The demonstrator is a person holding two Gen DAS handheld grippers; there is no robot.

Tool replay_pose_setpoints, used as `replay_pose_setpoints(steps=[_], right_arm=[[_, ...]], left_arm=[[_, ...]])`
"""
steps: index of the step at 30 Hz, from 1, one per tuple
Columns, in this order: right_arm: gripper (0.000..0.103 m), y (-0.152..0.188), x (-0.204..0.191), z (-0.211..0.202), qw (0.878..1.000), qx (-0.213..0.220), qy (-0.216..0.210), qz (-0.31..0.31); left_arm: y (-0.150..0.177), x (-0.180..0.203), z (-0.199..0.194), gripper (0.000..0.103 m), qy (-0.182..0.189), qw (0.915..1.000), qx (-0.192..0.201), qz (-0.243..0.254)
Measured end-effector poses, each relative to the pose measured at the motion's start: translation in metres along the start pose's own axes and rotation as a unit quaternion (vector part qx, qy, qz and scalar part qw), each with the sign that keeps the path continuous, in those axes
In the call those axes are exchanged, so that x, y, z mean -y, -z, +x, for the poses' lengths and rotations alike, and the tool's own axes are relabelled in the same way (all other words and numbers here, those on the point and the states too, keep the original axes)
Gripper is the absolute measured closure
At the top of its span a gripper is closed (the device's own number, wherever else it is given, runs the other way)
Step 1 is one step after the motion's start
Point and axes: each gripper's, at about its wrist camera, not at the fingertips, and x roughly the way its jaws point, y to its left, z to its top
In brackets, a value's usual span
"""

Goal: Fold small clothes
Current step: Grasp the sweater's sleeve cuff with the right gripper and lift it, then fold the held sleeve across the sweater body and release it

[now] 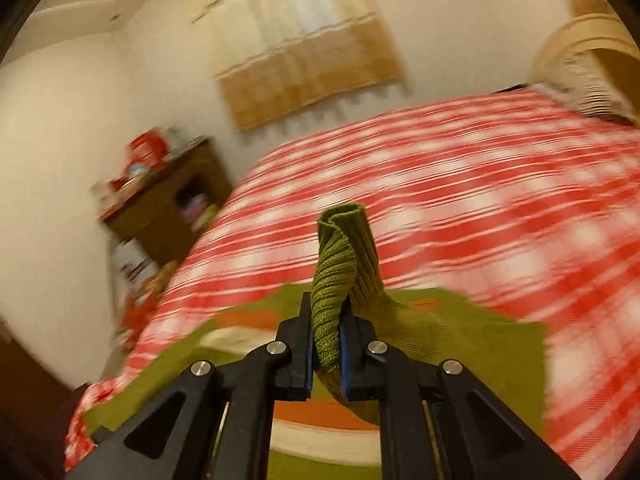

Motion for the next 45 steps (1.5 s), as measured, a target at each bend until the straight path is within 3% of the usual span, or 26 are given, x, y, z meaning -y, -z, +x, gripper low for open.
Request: replay_pose_setpoints(steps=[5, 12, 18, 20, 23, 26, 30, 34, 39, 41, 45], right_arm=[[0.094, 0.026, -0.052, 0.071, 0.995, -0.050, -0.078, -0.031], [0.094, 0.075, -0.094, 0.155, 0.979, -0.136, -0.143, -0.049], [0.088, 0.093, -0.095, 0.181, 0.965, -0.171, -0.198, -0.029], [0.076, 0.095, -0.095, 0.185, 0.956, -0.194, -0.218, -0.011], [0.073, 0.090, -0.094, 0.172, 0.952, -0.180, -0.246, -0.002], [0.073, 0.083, -0.088, 0.143, 0.964, -0.144, -0.219, -0.032], [0.073, 0.093, -0.052, 0.099, 0.985, -0.108, -0.115, -0.071], [0.073, 0.109, 0.005, 0.058, 0.994, -0.088, -0.030, -0.052], [0.073, 0.121, 0.077, 0.014, 0.997, -0.064, 0.049, -0.002], [0.074, 0.130, 0.106, 0.012, 0.993, -0.090, 0.069, 0.031], [0.078, 0.138, 0.126, 0.004, 0.992, -0.086, 0.071, 0.058]], left_arm=[[0.001, -0.001, -0.001, 0.000, 0.006, 1.0000, 0.005, -0.003], [0.002, -0.005, -0.002, 0.000, 0.014, 0.9998, 0.011, -0.009], [0.003, -0.004, -0.001, 0.000, 0.013, 0.9998, 0.014, -0.008], [0.003, -0.004, -0.001, 0.000, 0.014, 0.9998, 0.015, -0.008], [0.003, -0.004, -0.001, 0.000, 0.012, 0.9998, 0.015, -0.007], [0.003, -0.004, -0.001, 0.000, 0.012, 0.9998, 0.015, -0.007], [0.003, -0.003, -0.001, 0.000, 0.010, 0.9998, 0.015, -0.006], [0.003, -0.003, -0.001, 0.000, 0.009, 0.9999, 0.013, -0.005], [0.004, -0.001, -0.002, 0.000, 0.004, 0.9999, 0.012, -0.002], [0.004, -0.001, -0.002, 0.000, 0.002, 0.9999, 0.011, -0.001], [0.003, -0.001, -0.002, 0.000, -0.001, 1.0000, 0.009, 0.000]])
